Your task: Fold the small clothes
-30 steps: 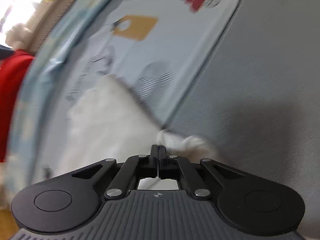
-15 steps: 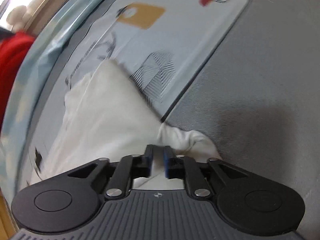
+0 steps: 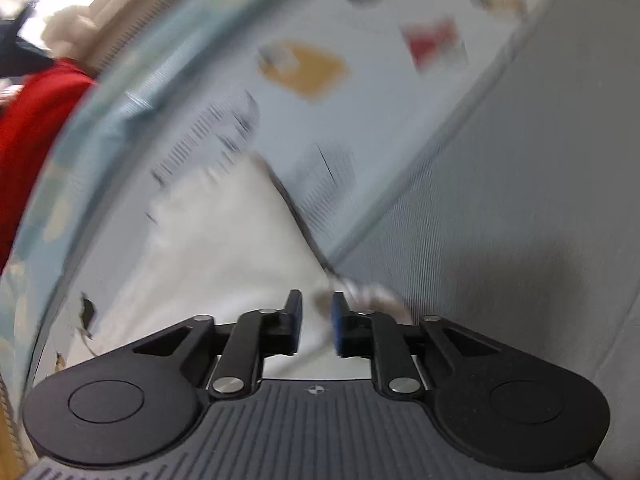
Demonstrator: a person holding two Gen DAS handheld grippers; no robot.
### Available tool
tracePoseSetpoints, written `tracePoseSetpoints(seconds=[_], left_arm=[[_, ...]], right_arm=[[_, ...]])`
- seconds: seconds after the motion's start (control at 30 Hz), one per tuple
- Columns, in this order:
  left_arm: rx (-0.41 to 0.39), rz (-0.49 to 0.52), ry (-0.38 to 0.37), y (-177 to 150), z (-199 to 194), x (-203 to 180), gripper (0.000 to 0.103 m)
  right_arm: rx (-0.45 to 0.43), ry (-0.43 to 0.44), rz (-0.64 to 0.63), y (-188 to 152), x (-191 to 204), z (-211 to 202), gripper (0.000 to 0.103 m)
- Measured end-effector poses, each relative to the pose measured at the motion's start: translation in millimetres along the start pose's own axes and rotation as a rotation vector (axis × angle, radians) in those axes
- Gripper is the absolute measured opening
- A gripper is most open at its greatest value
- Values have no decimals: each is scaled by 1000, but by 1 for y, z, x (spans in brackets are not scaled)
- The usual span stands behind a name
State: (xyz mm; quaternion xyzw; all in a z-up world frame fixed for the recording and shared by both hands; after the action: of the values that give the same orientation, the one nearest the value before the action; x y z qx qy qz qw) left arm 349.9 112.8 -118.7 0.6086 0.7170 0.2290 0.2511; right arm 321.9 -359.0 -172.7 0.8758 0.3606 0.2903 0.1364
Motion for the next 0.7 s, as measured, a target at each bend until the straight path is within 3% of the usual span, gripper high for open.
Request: tracePoseSetpoints(seconds=[0.1,0.27,0.43,0.53,0.6,0.7], left_arm=[[-76,36,-42,0,-37,-16,28],[-112,127,-39,-31,-102,-26,28],[-139,137,-45,-75,-157,-12,29],[-152,143,-64,-116,-183,-3,38],[-130,143,-73,-149,-190,6,39],[11,67,-132,-204,-185,23,33]], right_arm=[[-113,76,-69,18,17,-46,20],[-194,214,-191,25,22,-123,25],[-247,232,-317,14,-23,-195,31],[-266,213,-322,-5,-65,-223,32],[-260,202,-312,-24,-91,-226,32],[-170,185,-281,-55,-120,-219,33]])
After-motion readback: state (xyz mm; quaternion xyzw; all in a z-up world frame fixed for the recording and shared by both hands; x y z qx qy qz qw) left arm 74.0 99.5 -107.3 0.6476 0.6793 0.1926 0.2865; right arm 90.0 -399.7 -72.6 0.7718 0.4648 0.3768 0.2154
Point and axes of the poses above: each gripper's, at about its wrist camera, not at the fingertips, and z roughly the way its jaws point, x to its left, y to its top, the point moved 10 cm from there along z, roughly the way its jaws point, and after that the axes turned 9 degrees about -x, right-handed, at the moved point
